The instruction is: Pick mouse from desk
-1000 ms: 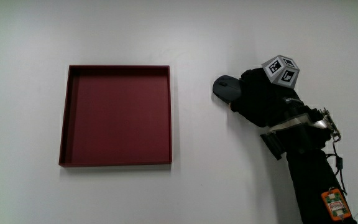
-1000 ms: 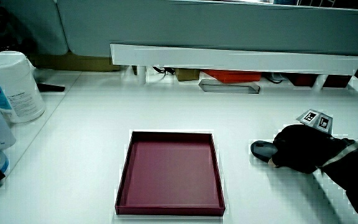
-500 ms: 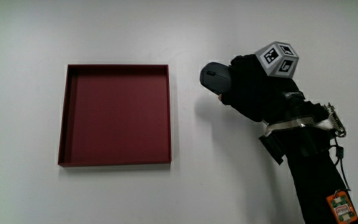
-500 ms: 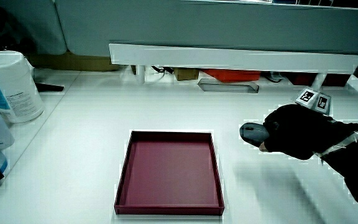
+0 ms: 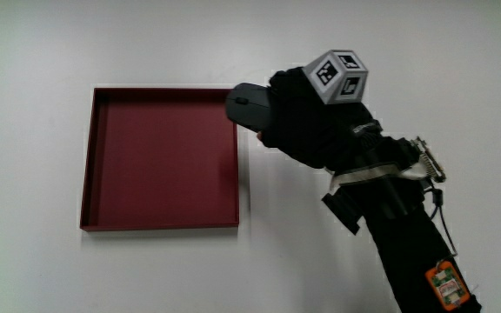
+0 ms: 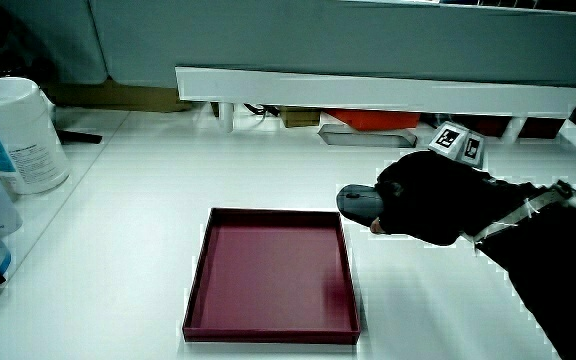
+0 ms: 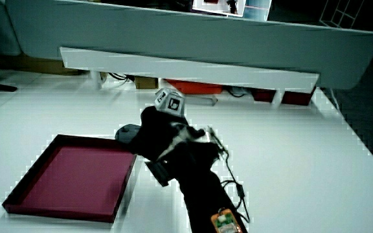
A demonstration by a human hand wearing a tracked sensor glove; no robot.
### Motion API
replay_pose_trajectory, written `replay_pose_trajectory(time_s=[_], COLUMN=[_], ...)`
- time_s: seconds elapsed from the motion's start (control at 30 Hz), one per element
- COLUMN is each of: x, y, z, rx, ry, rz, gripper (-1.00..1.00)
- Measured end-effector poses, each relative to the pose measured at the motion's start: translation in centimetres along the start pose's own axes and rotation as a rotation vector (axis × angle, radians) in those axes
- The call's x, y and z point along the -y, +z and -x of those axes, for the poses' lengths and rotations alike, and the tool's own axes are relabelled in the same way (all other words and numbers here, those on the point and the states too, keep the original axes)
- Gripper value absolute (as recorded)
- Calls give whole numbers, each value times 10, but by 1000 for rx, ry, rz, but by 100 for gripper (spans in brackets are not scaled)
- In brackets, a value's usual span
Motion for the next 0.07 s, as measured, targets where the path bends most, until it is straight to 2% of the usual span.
replay_pose_trajectory(time_s=[0.07], x=[-3], y=[-5], z=[7], rx=[8], ry=[11], rz=[3], gripper=[100])
